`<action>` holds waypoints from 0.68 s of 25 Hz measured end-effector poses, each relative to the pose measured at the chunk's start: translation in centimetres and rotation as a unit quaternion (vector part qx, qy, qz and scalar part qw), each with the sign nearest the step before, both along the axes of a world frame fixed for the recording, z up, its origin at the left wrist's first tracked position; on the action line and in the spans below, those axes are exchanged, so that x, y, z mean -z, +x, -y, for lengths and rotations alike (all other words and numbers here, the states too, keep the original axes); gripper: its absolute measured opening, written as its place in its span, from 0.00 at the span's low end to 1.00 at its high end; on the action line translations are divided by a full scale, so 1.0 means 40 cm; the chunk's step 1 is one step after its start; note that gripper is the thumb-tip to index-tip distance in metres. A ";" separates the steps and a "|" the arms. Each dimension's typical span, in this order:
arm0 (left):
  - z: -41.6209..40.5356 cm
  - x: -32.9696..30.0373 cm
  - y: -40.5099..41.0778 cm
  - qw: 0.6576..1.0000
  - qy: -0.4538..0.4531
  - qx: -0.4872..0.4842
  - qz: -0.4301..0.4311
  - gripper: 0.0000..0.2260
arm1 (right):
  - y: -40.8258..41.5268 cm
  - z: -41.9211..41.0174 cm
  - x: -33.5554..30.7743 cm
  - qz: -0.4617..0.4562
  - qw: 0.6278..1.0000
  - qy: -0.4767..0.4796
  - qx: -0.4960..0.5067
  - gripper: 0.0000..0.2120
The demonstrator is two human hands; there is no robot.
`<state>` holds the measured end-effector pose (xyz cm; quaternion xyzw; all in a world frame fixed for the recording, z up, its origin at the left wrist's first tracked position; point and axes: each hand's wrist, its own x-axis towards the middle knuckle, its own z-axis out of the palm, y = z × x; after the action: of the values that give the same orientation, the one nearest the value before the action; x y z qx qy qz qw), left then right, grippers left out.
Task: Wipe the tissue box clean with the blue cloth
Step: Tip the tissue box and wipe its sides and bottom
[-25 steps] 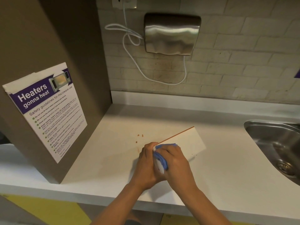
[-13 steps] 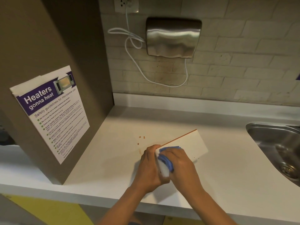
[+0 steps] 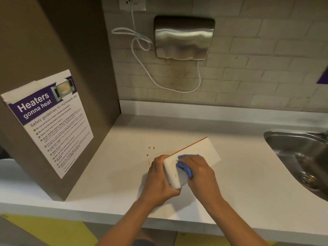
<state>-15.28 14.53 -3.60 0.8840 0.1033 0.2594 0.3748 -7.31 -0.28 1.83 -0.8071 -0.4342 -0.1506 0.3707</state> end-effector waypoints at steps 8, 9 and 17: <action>-0.016 -0.010 -0.007 0.999 -0.021 0.017 -0.020 0.48 | -0.064 0.010 0.031 0.031 0.999 -0.002 -0.039 0.10; -0.016 -0.008 -0.007 1.000 -0.017 0.012 -0.015 0.47 | -0.044 0.017 0.024 0.017 1.000 0.013 -0.022 0.10; -0.023 -0.010 -0.007 0.999 -0.028 0.026 -0.025 0.46 | -0.077 0.011 0.045 0.003 0.999 -0.052 -0.008 0.24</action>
<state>-15.56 15.46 -3.19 0.8820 0.0972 0.2244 0.4029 -10.39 -0.74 0.04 -0.8209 -0.4494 -0.1275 0.3284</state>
